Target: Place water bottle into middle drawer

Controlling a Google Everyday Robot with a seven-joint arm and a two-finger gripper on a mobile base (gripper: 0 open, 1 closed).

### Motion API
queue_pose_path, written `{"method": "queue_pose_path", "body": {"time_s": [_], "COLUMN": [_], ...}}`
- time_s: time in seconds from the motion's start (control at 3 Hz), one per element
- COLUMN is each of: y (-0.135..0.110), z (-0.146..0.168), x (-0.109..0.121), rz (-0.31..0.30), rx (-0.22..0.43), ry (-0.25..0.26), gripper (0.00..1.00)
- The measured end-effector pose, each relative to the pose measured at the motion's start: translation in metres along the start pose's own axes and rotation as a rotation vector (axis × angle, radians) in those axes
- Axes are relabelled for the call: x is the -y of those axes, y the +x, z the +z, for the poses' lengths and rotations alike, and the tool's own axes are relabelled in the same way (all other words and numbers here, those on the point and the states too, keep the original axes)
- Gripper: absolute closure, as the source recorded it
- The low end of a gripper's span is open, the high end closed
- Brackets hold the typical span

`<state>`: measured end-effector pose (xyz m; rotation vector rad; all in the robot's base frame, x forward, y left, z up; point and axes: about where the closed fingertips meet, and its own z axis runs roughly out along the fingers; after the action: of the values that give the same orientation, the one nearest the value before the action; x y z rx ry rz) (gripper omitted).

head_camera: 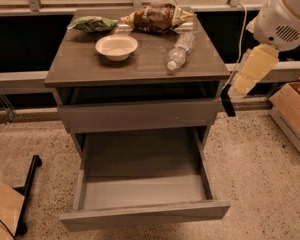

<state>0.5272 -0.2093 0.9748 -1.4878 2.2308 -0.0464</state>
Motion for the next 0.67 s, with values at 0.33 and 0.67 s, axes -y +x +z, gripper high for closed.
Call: {"method": "queue_pose_path", "body": {"time_s": [0.33,0.67], "y": [-0.002,-0.006], "z": [0.002,0.019], "x": [0.002,0.006], "rz": [0.003,0.096], "rx": [0.002,0.027], "ry": [-0.001,-0.001], "gripper": [0.0,0.0]}}
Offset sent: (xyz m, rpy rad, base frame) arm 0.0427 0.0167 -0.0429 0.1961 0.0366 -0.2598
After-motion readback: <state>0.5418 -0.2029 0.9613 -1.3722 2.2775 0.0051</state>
